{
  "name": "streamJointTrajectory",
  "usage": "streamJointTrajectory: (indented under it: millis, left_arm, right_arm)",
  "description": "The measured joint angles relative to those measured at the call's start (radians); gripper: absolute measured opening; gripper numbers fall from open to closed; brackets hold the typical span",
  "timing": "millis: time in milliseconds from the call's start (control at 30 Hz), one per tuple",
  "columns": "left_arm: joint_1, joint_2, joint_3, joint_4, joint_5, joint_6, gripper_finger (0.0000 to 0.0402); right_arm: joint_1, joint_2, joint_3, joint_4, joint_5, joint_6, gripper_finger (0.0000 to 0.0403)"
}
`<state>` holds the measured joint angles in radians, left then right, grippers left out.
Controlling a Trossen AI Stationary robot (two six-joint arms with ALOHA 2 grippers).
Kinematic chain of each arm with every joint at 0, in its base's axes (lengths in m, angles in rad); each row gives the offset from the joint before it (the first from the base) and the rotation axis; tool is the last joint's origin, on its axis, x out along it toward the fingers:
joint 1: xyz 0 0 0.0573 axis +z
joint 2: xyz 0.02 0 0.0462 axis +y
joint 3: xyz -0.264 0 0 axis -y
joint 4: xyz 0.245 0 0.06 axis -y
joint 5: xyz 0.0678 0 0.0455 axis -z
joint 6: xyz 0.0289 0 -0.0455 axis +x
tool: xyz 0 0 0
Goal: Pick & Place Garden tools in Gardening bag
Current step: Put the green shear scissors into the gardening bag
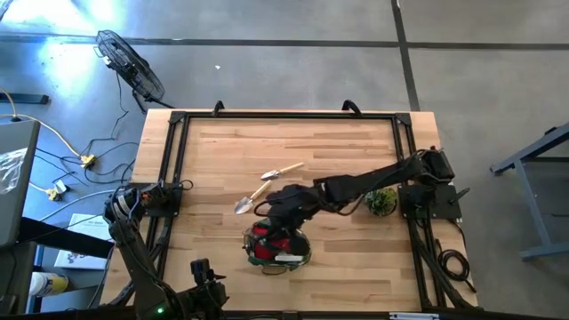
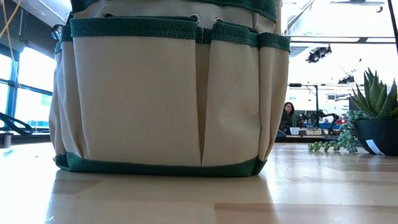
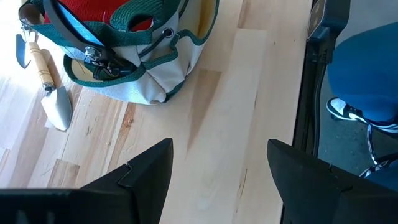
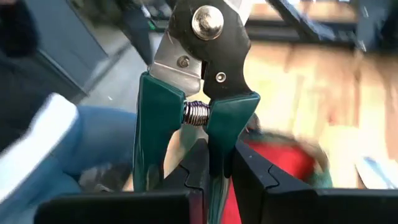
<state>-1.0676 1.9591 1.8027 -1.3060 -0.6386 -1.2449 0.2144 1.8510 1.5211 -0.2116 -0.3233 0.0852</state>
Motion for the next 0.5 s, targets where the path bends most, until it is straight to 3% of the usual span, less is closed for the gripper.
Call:
streamJointTrajectory:
  millis: [267, 500]
  left_arm:
    - [0.0, 0.0, 0.0, 0.004, 0.001, 0.0, 0.0251]
    - [0.0, 0.001, 0.0, 0.003, 0.002, 0.001, 0.0251]
  right_arm:
    - [0.0, 0.031, 0.0, -0.179, 0.113, 0.046, 0.0033]
    - [0.015, 0.036, 0.0, -0.222, 0.114, 0.059, 0.0033]
